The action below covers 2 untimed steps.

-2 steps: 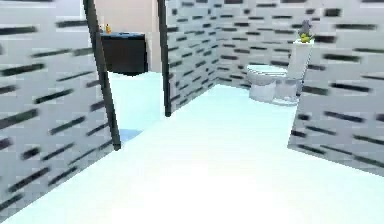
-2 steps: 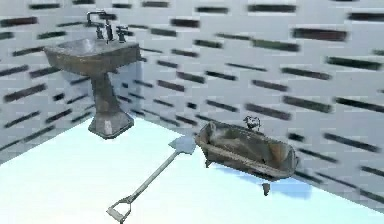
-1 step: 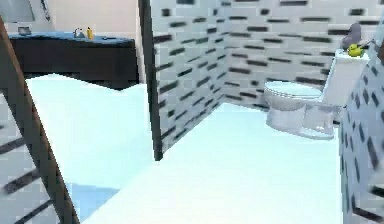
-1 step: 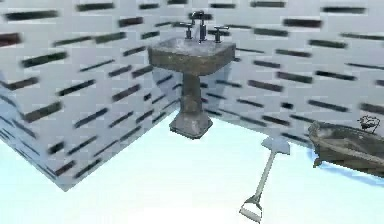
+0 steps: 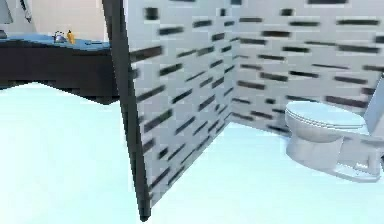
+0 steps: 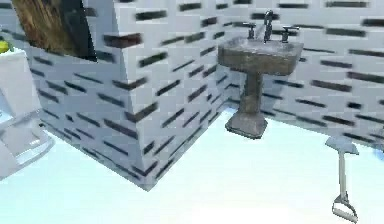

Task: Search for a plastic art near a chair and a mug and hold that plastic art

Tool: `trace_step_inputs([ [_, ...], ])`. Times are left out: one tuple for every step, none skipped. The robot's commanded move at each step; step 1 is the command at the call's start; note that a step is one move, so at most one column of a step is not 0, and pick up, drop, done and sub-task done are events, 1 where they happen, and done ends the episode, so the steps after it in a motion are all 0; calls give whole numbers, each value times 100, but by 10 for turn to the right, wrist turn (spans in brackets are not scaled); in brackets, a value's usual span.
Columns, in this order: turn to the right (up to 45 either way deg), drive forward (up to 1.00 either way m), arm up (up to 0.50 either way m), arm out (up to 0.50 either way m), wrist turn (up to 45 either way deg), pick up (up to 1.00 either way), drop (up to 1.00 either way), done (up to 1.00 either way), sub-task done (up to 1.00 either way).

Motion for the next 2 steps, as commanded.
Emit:
trace_step_inputs([
  [240, 0, 0, 0, 0, 0, 0, 0, 0],
  [0, 5, 0, 0, 0, 0, 0, 0, 0],
])
